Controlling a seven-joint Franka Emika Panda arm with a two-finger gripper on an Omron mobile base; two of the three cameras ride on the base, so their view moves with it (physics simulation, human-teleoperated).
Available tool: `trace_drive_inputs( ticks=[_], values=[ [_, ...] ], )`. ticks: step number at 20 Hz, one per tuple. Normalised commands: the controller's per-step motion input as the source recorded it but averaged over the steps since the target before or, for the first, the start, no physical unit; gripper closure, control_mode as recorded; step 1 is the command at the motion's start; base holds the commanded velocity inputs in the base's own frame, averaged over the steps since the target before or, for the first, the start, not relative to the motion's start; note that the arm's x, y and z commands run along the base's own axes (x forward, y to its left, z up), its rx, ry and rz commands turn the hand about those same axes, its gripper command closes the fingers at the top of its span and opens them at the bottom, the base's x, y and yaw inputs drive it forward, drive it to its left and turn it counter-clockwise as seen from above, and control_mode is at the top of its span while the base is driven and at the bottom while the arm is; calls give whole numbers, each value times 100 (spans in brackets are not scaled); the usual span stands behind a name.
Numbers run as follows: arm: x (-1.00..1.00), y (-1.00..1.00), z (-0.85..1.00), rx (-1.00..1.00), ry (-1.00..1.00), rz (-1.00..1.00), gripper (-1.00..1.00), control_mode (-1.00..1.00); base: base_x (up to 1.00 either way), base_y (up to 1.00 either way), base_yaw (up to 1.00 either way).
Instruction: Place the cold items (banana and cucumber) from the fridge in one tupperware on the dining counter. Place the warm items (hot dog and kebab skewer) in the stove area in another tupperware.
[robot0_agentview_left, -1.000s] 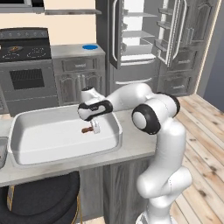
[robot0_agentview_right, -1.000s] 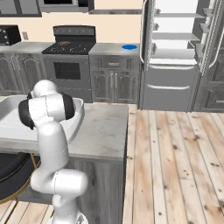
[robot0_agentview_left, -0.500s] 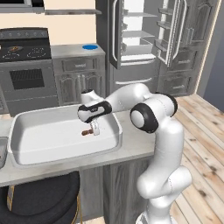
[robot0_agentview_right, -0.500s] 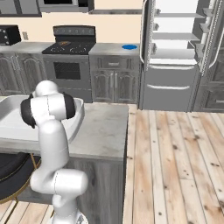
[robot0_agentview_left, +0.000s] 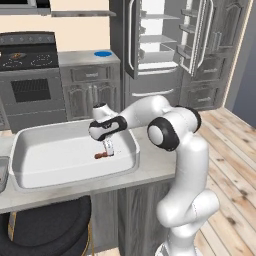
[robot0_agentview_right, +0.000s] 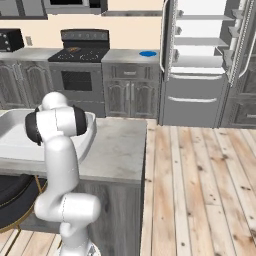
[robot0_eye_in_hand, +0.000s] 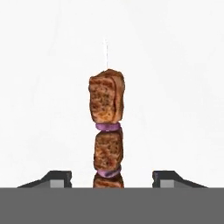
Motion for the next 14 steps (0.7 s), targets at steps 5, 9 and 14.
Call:
trace_drive_inputs(
  ticks=[5, 9, 14],
  values=[
    [1, 0, 15, -1, 7, -5, -100, -100, 0, 0, 0],
    [0, 0, 90, -1, 10, -35, -100, -100, 0, 0, 0],
    [-37, -10, 100, 8, 1, -48, -100, -100, 0, 0, 0]
  ],
)
